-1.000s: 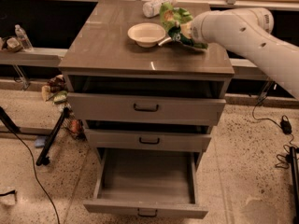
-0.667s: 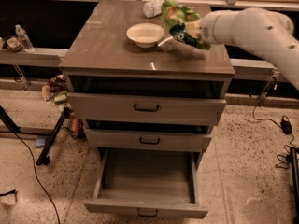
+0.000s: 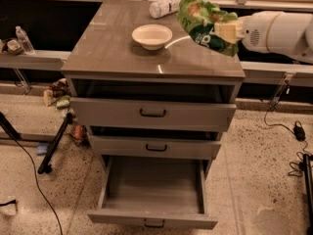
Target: Place green rice chip bag into bottom drawer
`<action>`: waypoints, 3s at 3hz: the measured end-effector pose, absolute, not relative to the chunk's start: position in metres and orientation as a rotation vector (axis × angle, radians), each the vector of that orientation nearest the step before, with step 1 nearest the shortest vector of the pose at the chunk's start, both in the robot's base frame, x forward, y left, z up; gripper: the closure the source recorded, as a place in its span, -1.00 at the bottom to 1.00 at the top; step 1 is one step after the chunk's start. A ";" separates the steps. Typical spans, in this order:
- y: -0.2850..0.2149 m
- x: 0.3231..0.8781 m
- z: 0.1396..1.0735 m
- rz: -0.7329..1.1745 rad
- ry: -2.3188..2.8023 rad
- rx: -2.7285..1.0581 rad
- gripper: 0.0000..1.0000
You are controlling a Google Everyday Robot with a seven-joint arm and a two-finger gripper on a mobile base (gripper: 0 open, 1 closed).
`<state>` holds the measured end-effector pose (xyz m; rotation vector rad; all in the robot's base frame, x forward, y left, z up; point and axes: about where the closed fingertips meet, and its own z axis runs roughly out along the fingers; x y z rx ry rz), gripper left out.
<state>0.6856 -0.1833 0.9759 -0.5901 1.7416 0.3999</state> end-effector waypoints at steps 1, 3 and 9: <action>-0.181 0.675 0.974 0.385 1.730 -0.657 1.00; -0.172 0.634 0.968 0.458 1.767 -0.701 1.00; -0.123 0.422 0.778 0.843 1.990 -1.015 1.00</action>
Offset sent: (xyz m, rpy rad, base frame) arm -0.0136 0.0013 -0.0017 -0.0483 -0.0151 0.0446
